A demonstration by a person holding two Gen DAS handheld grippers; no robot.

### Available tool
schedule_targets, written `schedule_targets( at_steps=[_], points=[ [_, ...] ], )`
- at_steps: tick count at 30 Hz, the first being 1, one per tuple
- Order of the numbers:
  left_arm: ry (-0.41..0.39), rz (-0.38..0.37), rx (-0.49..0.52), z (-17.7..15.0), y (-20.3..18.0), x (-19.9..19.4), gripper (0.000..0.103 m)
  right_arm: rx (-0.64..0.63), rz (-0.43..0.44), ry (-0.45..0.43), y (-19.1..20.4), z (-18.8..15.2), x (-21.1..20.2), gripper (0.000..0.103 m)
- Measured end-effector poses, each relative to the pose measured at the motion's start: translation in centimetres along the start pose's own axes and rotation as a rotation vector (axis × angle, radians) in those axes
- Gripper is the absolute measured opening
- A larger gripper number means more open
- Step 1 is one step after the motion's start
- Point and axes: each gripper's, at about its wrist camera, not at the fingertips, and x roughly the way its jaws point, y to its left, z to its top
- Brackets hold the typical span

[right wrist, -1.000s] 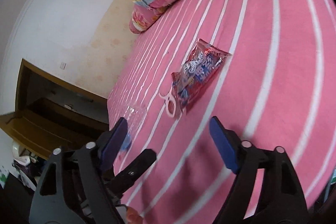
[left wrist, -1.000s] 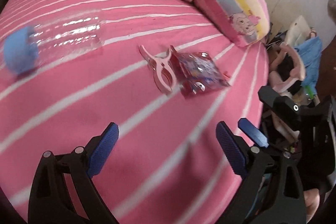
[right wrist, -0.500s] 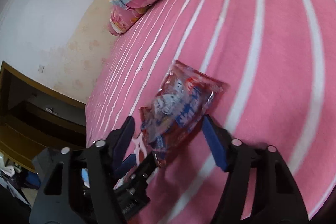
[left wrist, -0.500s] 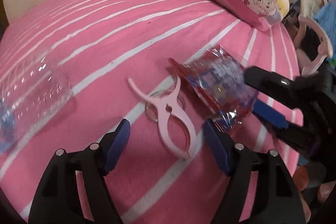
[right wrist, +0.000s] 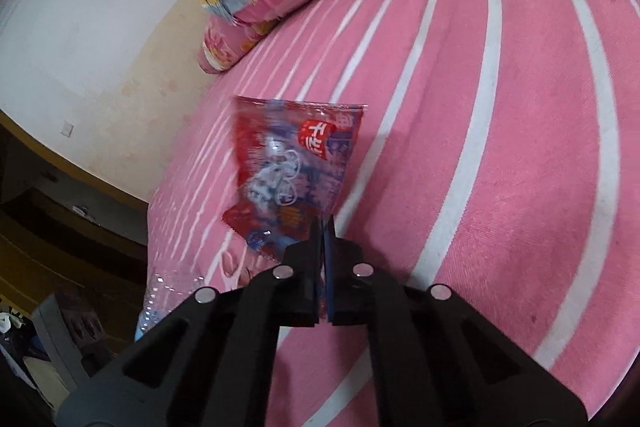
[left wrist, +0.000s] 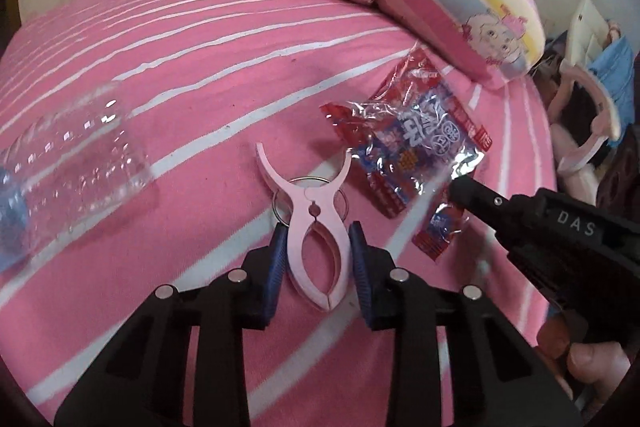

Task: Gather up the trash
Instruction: 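Grasp the pink plastic clip with the left gripper while the right grasps the candy wrapper, then carry the pink clip and candy wrapper in both grippers over the bin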

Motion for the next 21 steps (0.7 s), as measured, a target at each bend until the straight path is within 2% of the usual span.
schedule_targets(
  at_steps=[7,13,17,19,21],
  points=[
    [-0.084,-0.108,-0.08,-1.6,0.0,-5.3,0.03,-0.031,0.052,-0.019,2.4,-0.7,-3.9,0.002],
    [-0.11,-0.181,-0.168,-5.8,0.4,-10.5,0.03,-0.093,0.074,-0.052,4.3,-3.2,-9.6,0.002],
    [-0.131,-0.232,-0.241,-8.6,0.4,-14.1,0.03,-0.109,0.086,-0.06,3.9,-5.7,-13.2,0.002],
    [-0.143,-0.238,-0.255,-10.0,-0.2,-16.0,0.03,-0.102,0.116,-0.07,3.4,-6.7,-15.3,0.002],
    [-0.153,-0.256,-0.265,-11.1,-1.1,-17.8,0.03,-0.068,0.206,-0.112,2.6,-7.5,-18.2,0.002]
  ],
)
